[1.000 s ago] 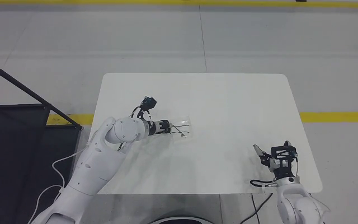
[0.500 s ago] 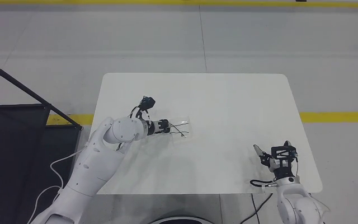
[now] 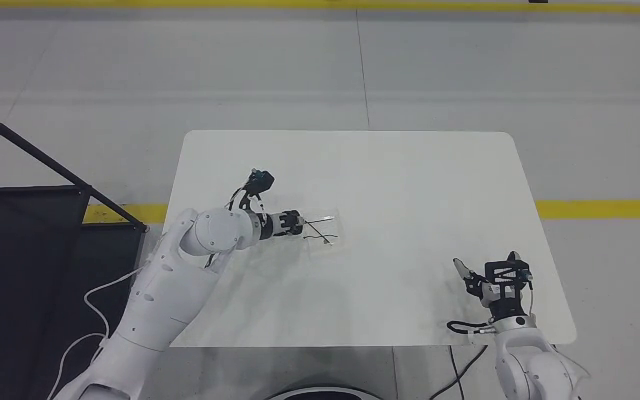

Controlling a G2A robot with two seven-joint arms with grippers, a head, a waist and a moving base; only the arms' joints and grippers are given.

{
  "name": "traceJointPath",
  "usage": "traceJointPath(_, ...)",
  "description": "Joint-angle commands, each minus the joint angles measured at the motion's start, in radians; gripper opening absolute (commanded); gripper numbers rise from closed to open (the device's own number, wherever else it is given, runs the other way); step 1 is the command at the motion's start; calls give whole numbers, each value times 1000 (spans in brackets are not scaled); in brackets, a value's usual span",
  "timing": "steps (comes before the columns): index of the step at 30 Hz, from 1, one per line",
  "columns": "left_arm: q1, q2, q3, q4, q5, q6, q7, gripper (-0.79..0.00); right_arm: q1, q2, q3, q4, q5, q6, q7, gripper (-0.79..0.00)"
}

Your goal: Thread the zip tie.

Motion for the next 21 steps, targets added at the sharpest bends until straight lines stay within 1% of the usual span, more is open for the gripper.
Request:
traceJointPath(1,6,4,-16,-9,-10,-9,-5,-785,0,0,0,0,0,0,0,0)
traceJointPath(12,60,31,-111,-67,-43,-104,-60,-785,0,0,0,0,0,0,0,0)
traceJointPath(17,89,44,-156,-89,-84,-196,-100,-785,0,0,0,0,0,0,0,0)
traceJointPath(21,92,52,-182,-78,-124,-281,-135,-785,0,0,0,0,0,0,0,0)
